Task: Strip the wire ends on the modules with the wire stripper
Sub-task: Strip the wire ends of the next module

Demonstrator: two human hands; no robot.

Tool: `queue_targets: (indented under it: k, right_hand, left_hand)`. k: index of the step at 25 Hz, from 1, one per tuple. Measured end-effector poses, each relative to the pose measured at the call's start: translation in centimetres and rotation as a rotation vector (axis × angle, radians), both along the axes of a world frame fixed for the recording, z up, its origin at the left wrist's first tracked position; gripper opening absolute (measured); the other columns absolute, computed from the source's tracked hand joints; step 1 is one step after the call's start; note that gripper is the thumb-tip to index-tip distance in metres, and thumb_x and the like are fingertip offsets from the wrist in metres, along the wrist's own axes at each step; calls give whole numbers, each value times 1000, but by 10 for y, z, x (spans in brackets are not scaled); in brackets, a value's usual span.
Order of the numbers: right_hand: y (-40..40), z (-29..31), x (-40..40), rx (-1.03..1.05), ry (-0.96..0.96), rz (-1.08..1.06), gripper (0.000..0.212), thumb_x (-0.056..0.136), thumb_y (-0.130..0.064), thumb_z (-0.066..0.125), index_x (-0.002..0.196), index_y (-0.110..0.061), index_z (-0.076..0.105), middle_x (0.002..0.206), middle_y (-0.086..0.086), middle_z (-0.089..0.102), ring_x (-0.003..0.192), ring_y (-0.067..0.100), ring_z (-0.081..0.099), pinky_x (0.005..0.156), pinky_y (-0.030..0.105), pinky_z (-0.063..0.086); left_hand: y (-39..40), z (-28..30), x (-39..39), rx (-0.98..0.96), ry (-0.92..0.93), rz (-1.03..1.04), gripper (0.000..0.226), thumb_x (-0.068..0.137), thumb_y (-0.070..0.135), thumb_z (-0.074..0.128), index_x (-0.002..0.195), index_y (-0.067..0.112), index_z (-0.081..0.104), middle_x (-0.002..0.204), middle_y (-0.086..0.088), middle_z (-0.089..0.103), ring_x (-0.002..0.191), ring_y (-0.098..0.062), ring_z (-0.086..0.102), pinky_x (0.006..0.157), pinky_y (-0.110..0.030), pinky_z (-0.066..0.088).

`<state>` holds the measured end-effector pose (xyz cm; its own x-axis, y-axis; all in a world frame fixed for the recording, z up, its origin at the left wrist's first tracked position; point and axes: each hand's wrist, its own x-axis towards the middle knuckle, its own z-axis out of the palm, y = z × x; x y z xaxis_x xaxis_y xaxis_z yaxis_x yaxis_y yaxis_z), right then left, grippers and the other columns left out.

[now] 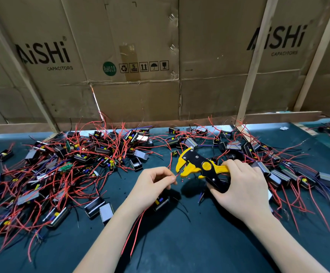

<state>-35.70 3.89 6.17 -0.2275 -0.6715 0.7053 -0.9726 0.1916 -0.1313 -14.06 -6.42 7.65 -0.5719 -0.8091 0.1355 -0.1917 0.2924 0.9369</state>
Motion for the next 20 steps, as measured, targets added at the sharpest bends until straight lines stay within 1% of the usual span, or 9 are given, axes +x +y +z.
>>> queue_targets:
  k: [3, 7, 10, 12, 14, 20]
  right_hand:
    - [0, 0, 0, 0, -4, 0, 49, 59, -49, 78, 88, -15, 61, 77, -1, 58, 76, 30, 59, 66, 37, 38]
    - [0, 0, 1, 8, 11, -3, 48, 59, -49, 81, 86, -14, 62, 74, 0, 59, 72, 30, 59, 64, 37, 39]
    - [1, 2, 3, -14, 10, -28, 47, 53, -45, 88, 78, -14, 64, 67, 0, 60, 63, 31, 60, 57, 30, 39]
    - [2, 3, 4, -7, 29, -59, 47, 47, -44, 91, 73, -14, 65, 62, 0, 62, 54, 31, 59, 52, 25, 33]
    - [2, 4, 4, 9, 48, -72, 47, 44, -44, 92, 69, -15, 65, 59, 0, 62, 49, 30, 59, 51, 23, 28]
    - [1, 4, 4, -23, 64, -64, 51, 40, -39, 96, 52, -11, 55, 43, 3, 51, 36, 28, 52, 49, 21, 24]
  left_hand:
    - [-1, -1, 0, 12, 10, -7, 24, 92, 15, 63, 71, 21, 71, 59, 6, 57, 54, -7, 44, 53, -13, 35]
    - [0, -3, -2, 5, 6, -3, 25, 93, 14, 63, 70, 22, 71, 60, 5, 58, 55, -6, 47, 54, -13, 36]
    - [-1, -2, -1, 17, -2, 2, 25, 92, 16, 64, 69, 23, 71, 58, 6, 56, 53, -5, 44, 52, -13, 35]
    - [-1, -2, -1, 26, -7, 2, 26, 92, 16, 64, 69, 24, 71, 58, 6, 56, 52, -5, 43, 52, -12, 34]
    - [0, -1, -1, 32, -6, 3, 26, 92, 16, 64, 68, 23, 71, 59, 5, 56, 52, -5, 42, 51, -12, 34]
    - [0, -2, 0, 51, 6, -9, 26, 93, 16, 63, 69, 24, 71, 60, 4, 57, 52, -6, 41, 51, -13, 34]
